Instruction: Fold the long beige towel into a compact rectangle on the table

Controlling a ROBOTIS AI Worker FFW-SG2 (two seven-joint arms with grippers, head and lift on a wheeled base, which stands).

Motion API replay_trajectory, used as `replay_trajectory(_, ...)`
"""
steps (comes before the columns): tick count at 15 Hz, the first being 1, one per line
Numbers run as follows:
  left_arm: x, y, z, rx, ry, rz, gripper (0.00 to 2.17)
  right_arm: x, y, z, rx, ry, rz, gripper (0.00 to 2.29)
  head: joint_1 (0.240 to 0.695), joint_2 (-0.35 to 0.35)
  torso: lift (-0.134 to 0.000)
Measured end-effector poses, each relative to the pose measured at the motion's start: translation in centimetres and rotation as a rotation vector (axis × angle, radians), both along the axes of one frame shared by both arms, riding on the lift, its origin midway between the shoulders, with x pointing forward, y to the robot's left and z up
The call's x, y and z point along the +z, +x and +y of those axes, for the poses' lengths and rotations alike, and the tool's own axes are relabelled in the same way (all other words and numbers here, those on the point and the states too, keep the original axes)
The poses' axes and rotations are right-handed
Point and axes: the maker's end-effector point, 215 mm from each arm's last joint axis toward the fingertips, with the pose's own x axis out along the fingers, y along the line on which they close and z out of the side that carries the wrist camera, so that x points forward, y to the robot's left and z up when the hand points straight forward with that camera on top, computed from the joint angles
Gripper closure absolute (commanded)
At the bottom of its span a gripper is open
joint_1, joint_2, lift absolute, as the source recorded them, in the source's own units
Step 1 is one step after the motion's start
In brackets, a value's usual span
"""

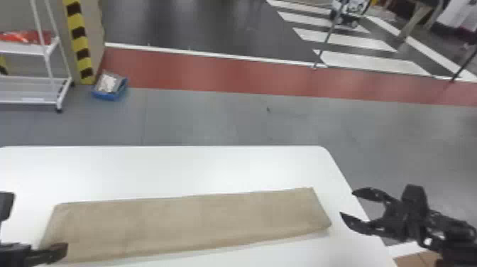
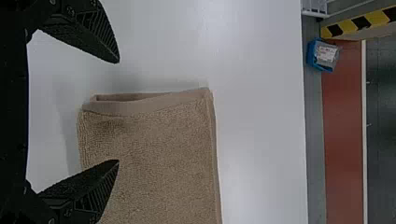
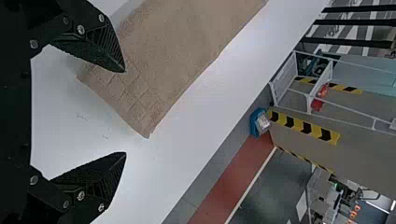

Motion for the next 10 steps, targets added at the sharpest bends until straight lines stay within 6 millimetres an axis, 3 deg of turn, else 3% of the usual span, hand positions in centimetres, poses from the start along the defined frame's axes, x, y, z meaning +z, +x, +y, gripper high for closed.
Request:
replay_trajectory(2, -0.5, -0.1, 0.2, 0.038, 0.011, 0.007, 0.13, 0.4, 0.4, -0.5, -0.037, 0.012, -0.038, 0.29, 0.695, -0.297, 0.0)
replay_trajectory(4, -0.9, -0.5, 0.6, 0.078, 0.007, 0.016, 0.13, 1.3, 0.6, -1.1, -0.086, 0.065, -0.092, 0.08, 0.695, -0.3, 0.0)
replay_trajectory(7, -1.0, -1.3, 2.0, 0.13, -0.007, 0.007, 0.13, 2.5, 0.8, -1.4, -0.132, 0.16, -0.143, 0.08, 0.695, -0.292, 0.0)
replay_trajectory(9, -0.5, -1.9, 3.2, 0.165, -0.011, -0.02, 0.13, 2.0, 1.0, -0.2, -0.145, 0.227, -0.144, 0.18, 0.695, -0.274, 0.0)
replay_trajectory(10, -0.2, -2.4, 3.7, 0.182, -0.021, -0.028, 0.13, 1.6, 1.3, 0.9, -0.144, 0.256, -0.145, 0.35, 0.695, -0.247, 0.0)
